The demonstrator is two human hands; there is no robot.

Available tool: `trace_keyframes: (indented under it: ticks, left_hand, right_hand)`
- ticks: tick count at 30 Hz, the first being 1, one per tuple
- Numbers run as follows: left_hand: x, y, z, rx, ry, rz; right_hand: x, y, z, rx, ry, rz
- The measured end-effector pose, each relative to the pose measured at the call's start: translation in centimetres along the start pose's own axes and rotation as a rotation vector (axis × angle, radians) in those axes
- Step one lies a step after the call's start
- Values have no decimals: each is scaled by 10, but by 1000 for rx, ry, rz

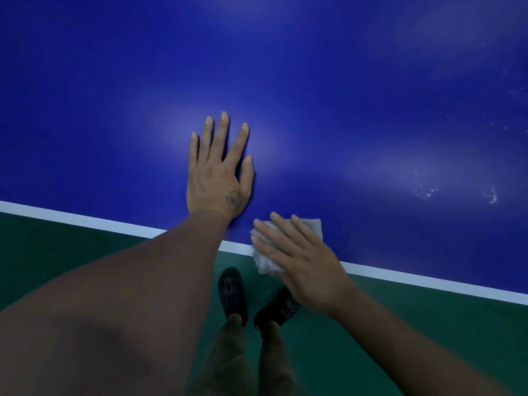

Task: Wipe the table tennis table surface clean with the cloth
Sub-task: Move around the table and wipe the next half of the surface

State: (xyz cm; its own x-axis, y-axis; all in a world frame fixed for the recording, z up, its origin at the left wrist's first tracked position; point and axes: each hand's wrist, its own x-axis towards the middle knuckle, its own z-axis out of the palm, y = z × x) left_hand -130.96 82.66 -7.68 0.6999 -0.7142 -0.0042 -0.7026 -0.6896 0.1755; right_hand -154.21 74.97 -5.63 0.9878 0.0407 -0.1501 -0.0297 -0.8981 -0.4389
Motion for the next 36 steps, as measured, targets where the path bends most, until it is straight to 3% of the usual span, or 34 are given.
trace_keyframes:
  ticks: [3,8,12,16,18,20,24,26,28,32,34,36]
  left_hand:
    - [1,0,1,1,-7,-1]
    - [0,0,1,2,-21,-2]
    - [0,1,-2,7,-67,-15]
    - [0,0,-4,22,-79,-12]
    - [-1,-1,-3,17,-76,-5]
    - [-1,-1,-3,13,-73,1]
    - [-3,-3,-2,9,-69,15]
    - [-4,-4,-3,-9,-63,26]
    - [-4,-7,-5,-41,-62,54]
    - [-23,-33,-11,-41,-67,237]
    - [-40,-45,-12,-3,-45,277]
    - [-46,-47,-14,5,-40,253]
  right_hand:
    - [22,32,-15,-8,59,43]
    - [51,104,-44,-47,280,443]
    - [29,69,-22,-48,417,684]
    - [-15,-16,24,-21,322,480]
    - [-34,-24,29,-36,255,372]
    - [-38,-9,23,-45,248,385]
    - [-23,27,7,-43,450,858]
    - [-11,16,13,-35,511,987]
    - [-5,-17,27,-39,500,939]
    - [-17,-66,49,-44,417,657]
    - [-15,-58,44,-54,435,657]
    - [4,-40,34,-69,482,780]
